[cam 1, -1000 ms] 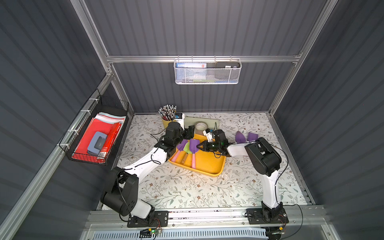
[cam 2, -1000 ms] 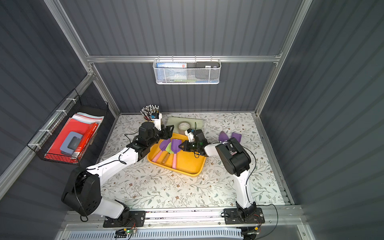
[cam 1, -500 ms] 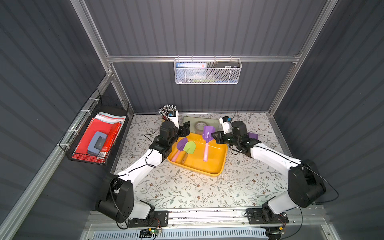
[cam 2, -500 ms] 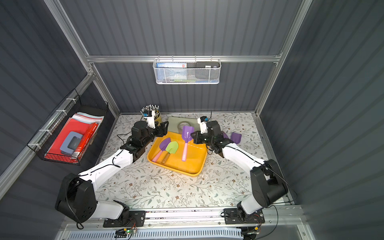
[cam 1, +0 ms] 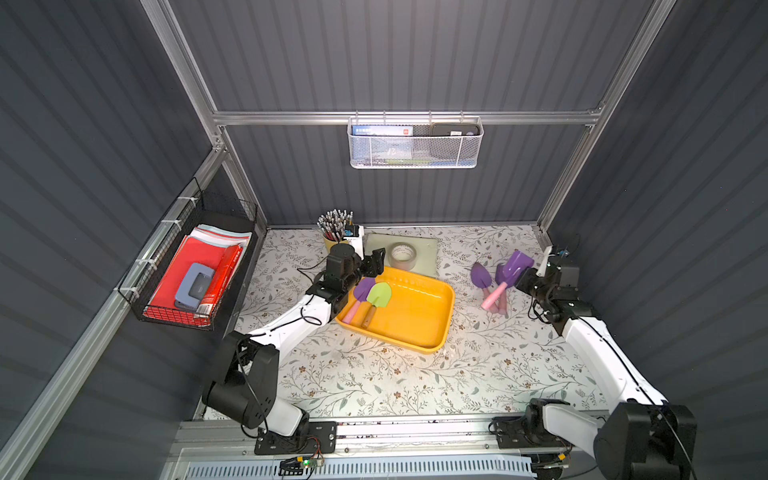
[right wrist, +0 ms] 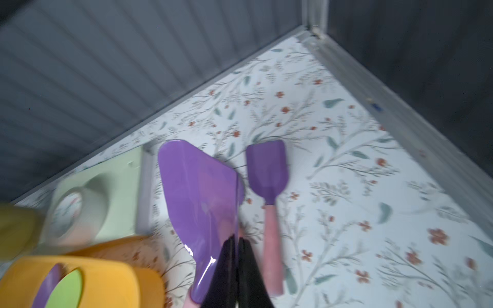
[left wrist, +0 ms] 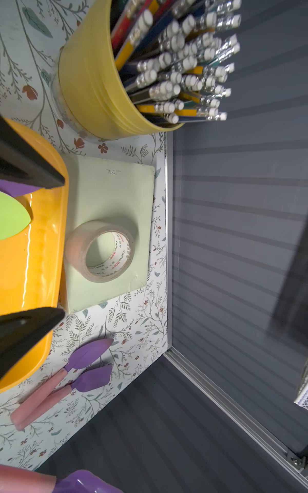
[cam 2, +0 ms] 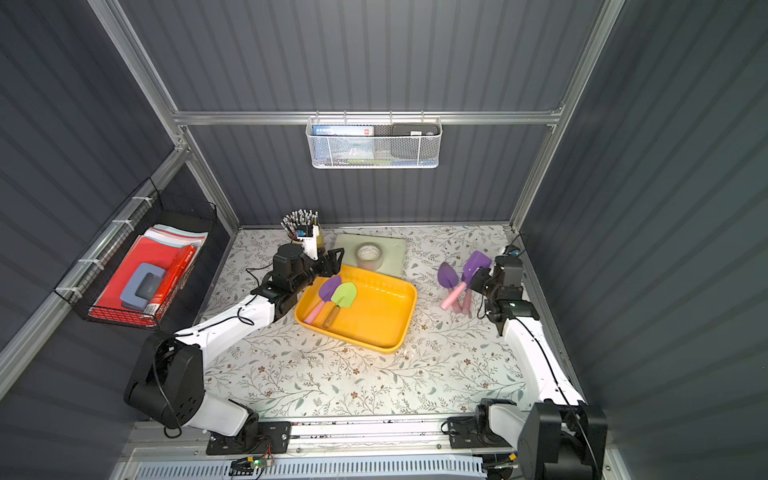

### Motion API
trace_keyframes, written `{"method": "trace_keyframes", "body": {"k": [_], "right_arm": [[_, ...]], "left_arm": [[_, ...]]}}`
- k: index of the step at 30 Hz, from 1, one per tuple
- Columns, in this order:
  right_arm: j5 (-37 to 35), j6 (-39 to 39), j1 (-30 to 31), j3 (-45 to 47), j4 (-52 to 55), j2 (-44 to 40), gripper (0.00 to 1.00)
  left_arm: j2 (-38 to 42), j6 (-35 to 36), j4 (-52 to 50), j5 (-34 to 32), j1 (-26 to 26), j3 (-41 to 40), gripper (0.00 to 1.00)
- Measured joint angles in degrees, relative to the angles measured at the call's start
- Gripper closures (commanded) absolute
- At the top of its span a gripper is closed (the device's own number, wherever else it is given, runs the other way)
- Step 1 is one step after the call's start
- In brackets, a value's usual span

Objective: Take the shovel out of the storage box
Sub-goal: Place the shovel at the center of the board.

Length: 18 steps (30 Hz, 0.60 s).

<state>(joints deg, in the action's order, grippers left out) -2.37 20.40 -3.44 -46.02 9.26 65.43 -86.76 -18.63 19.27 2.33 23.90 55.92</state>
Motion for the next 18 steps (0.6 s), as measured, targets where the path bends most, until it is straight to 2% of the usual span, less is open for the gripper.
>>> {"method": "trace_keyframes", "body": {"k": [4, 8, 12, 18], "right_arm": [[-4.7, 1.0, -6.3, 0.7, 2.0, 1.6, 1.00], [-6.1, 1.6, -10.1, 0.2, 2.9, 7.4, 1.00], [-5.7, 2.0, -10.6, -0.8, 3.4, 13.2, 1.00], [-6.3, 1.4, -10.6, -4.7, 2.9, 17.4, 1.00]], "left_arm": [[-0.2, 0.0, 0.1, 0.5, 0.0, 0.0, 0.25], [-0.3, 0.0, 0.3, 1.5, 0.0, 0.0, 0.25], [-1.2, 0.1, 1.0, 2.6, 0.0, 0.0, 0.25], [-2.8, 0.2, 2.6, 4.2, 0.0, -0.3, 0.25]]}}
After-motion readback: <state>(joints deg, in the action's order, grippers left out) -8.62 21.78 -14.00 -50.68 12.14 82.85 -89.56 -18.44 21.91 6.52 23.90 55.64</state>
